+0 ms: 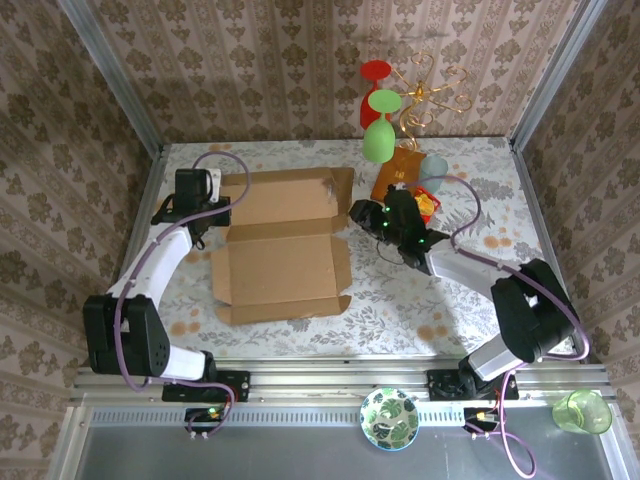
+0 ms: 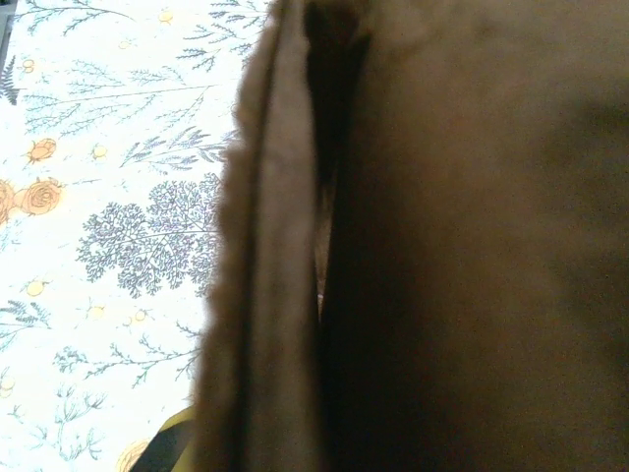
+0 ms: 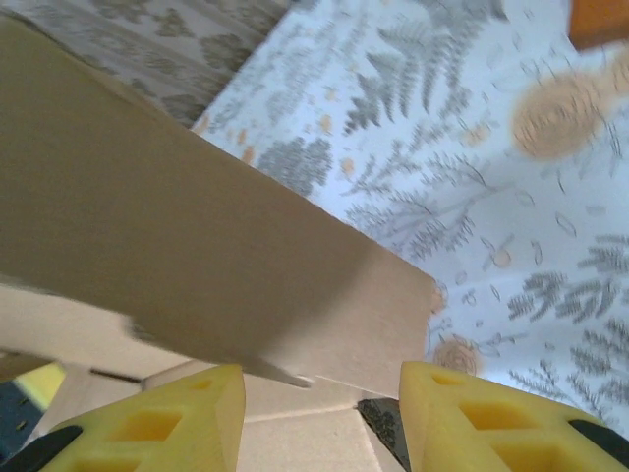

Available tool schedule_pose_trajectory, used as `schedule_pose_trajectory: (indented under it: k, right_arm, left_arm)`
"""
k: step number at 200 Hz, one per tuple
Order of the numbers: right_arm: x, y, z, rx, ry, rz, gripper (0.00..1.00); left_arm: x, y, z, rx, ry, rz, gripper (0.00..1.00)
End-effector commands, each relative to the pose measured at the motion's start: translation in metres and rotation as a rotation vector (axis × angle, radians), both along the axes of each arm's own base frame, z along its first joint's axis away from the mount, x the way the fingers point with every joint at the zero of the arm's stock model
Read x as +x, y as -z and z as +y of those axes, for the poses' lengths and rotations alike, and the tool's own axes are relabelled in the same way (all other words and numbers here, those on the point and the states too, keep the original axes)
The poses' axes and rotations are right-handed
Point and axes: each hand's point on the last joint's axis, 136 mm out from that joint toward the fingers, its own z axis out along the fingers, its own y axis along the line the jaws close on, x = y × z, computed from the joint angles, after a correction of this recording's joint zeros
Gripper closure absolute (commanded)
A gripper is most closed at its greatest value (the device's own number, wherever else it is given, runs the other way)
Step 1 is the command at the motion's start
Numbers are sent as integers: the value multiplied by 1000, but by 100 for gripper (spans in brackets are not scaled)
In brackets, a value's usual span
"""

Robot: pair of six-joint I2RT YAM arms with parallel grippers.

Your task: Fold the paper box

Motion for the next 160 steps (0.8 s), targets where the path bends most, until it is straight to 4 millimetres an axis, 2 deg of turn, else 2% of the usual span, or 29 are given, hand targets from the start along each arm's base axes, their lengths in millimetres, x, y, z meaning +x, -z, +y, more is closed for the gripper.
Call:
schedule_pose_trajectory:
  k: [1, 28, 31, 41, 73, 76, 108, 129, 160]
  right_arm:
    - [-9, -31, -7, -83, -138, -153, 56]
    - [-8, -19, -34, -270, -191, -241, 56]
    - [-10, -28, -37, -294, -195, -282, 55]
    - [-11, -29, -43, -376, -231, -342, 55]
    - [-7, -25, -56, -441, -375, -391, 50]
    - [-5, -15, -57, -445, -394, -370, 50]
    - [-5, 4, -49, -491, -562, -386, 51]
    - [-11, 3, -34, -459, -676, -421, 50]
    - [-2, 13, -39, -552, -659, -452, 51]
  left_arm:
    - [17, -7, -7, -32, 60, -64, 100]
    - [27, -3, -20, -38, 170, -100, 100]
    - [28, -2, -23, -42, 191, -103, 100]
    - [30, -1, -30, -57, 245, -114, 100]
    - [40, 2, -39, -88, 349, -128, 100]
    - [40, 4, -39, -88, 355, -124, 100]
    - [50, 8, -36, -108, 387, -128, 100]
    - [56, 13, -38, -115, 402, -116, 100]
    - [63, 16, -42, -119, 421, -124, 100]
